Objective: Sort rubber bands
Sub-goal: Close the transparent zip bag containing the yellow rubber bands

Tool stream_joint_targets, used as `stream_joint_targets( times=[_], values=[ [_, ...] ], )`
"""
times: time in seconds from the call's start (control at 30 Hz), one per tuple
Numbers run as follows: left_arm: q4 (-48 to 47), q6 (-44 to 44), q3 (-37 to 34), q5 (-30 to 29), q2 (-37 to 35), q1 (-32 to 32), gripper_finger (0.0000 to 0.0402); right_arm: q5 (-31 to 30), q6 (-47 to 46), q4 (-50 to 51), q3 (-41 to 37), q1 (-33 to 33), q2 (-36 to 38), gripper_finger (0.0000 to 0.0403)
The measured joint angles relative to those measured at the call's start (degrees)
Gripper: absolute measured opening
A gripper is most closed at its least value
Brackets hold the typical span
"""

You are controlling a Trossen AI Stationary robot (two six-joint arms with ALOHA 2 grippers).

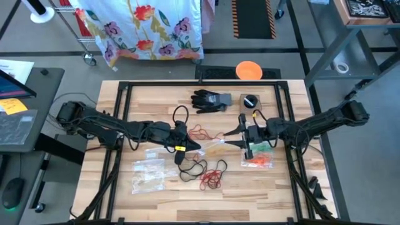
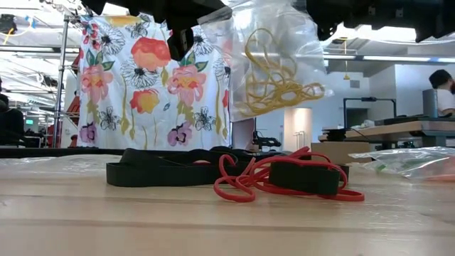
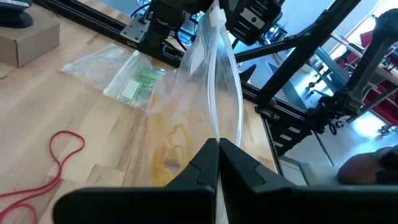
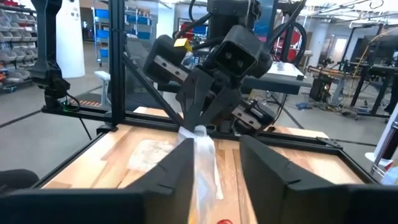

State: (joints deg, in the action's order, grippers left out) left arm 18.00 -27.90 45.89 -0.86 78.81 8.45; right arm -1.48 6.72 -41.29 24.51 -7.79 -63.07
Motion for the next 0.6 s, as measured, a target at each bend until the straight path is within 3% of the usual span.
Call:
stream_joint_targets(
  times=[0.23,0.6],
  values=[
    [0.19,0.00,0.00,0.02,0.00,0.00,0.0000,-0.02,0.73,0.80,0.02,0.00,0.01,0.0066],
    [-0.22,0.11,0.00,0.04,-0.02,0.09,0.0000,-0.02,1.33,0.82,0.02,-0.02,0.00,0.0034]
  ],
)
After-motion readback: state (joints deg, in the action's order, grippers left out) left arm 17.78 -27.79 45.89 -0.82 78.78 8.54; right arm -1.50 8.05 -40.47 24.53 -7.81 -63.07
